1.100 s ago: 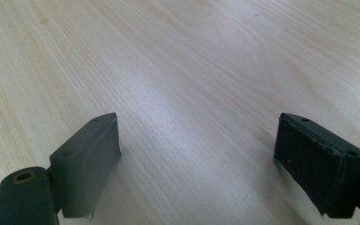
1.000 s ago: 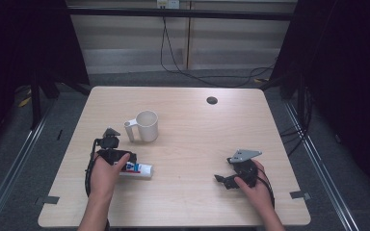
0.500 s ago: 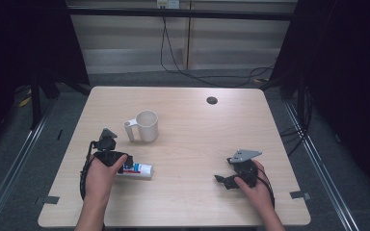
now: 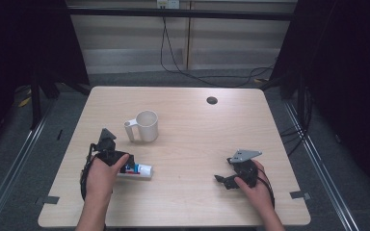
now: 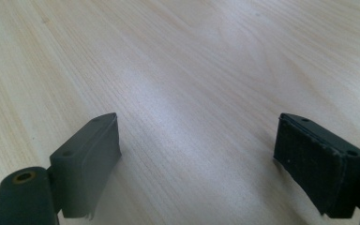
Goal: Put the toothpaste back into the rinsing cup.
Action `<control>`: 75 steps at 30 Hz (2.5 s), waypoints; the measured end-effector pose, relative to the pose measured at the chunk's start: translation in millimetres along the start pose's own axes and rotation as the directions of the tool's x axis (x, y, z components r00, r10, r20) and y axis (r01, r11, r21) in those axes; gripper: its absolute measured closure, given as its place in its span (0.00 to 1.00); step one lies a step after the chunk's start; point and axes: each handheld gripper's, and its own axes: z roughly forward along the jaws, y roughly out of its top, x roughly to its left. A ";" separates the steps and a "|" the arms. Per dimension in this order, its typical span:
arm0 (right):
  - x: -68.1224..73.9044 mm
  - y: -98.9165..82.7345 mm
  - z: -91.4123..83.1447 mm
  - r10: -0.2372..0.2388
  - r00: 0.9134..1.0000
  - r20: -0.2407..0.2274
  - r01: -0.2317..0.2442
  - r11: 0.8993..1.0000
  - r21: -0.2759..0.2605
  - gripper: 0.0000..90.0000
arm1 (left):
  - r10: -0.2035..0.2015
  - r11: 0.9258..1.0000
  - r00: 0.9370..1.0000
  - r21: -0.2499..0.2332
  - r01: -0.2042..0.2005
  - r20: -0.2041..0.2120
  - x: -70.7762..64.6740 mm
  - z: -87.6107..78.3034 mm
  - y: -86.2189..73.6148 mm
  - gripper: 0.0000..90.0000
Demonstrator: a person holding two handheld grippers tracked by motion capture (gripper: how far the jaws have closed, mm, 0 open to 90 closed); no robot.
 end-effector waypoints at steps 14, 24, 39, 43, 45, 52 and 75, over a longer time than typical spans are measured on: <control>0.0 0.0 0.0 0.000 1.000 0.000 0.000 1.000 0.000 0.16 | -0.034 0.998 0.999 0.043 0.035 -0.016 -4.6 4.3 7.2 0.16; -0.1 0.0 0.0 0.000 1.000 0.000 0.000 1.000 0.000 0.16 | -0.075 0.996 0.997 0.047 0.076 -0.017 -1.8 9.3 8.5 0.08; 0.0 0.0 0.0 0.000 1.000 0.000 0.000 1.000 0.000 0.16 | -0.083 0.995 0.996 0.057 0.084 -0.017 1.1 12.4 10.1 0.00; 0.0 0.0 0.0 0.000 1.000 0.000 0.000 1.000 0.000 0.16 | -0.104 0.993 0.994 0.061 0.104 -0.018 0.9 13.8 11.8 0.00; 0.0 0.0 0.0 0.000 1.000 0.000 0.000 1.000 0.000 0.16 | -0.105 0.992 0.994 0.068 0.106 -0.015 1.5 13.5 12.4 0.00; 0.0 0.0 0.0 0.000 1.000 0.000 0.000 1.000 0.000 0.16 | -0.105 0.993 0.994 0.059 0.107 -0.031 -0.1 15.2 14.1 0.00; -0.1 0.0 0.0 0.000 1.000 0.000 0.000 1.000 0.000 0.16 | -0.013 1.000 1.000 0.001 0.013 0.003 -1.3 5.6 -0.2 0.17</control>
